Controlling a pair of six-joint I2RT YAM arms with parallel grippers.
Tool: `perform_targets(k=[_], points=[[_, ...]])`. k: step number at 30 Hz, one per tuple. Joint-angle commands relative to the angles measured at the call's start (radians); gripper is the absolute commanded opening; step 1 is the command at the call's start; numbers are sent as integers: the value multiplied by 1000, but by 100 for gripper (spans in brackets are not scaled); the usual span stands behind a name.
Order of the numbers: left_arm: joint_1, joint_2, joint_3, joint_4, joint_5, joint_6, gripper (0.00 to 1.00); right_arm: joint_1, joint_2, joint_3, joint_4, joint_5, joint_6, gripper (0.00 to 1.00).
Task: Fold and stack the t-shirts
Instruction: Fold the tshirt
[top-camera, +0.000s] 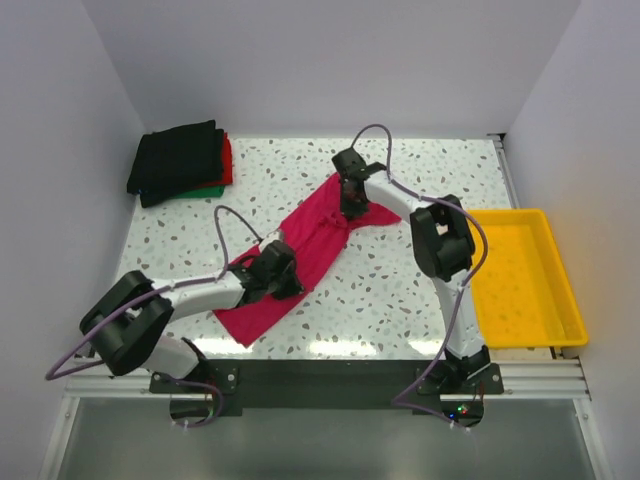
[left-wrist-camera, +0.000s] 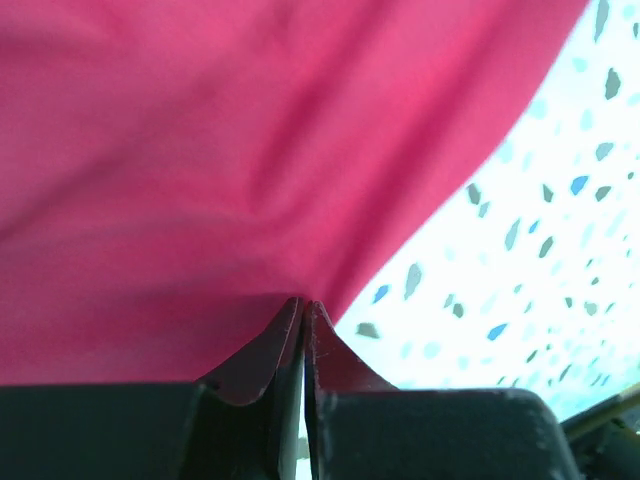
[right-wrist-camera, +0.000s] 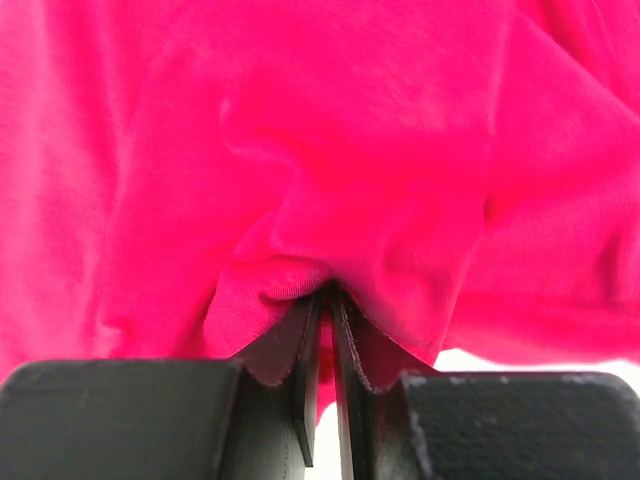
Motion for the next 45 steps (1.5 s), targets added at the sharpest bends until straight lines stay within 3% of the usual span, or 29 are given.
perform_targets(k=[1,6,10,17,22,26,35,45], points=[[-4,98,128,113,54,-65,10,-3,137,156,-127,86,-169,14],[-6,241,296,170,114,-70,13,-11,214,308,-110,166,-323,21],[-1,281,427,95,124,4,16,-12,203,402,-158,183,-397,29],[0,210,478,-156,-97,295,20,-31,-29,233,-92,43,-320,35],[-6,193,387,-221,-163,409,16,-78,-61,202,-55,-1,-219,35],[-13,187,309,-210,-174,409,15,-158,-7,218,-58,-30,-134,34],[-78,248,292,-218,-197,400,13,-229,186,290,-58,-38,-67,28],[-167,277,289,-128,-61,292,12,-287,344,481,-104,-10,-102,27]])
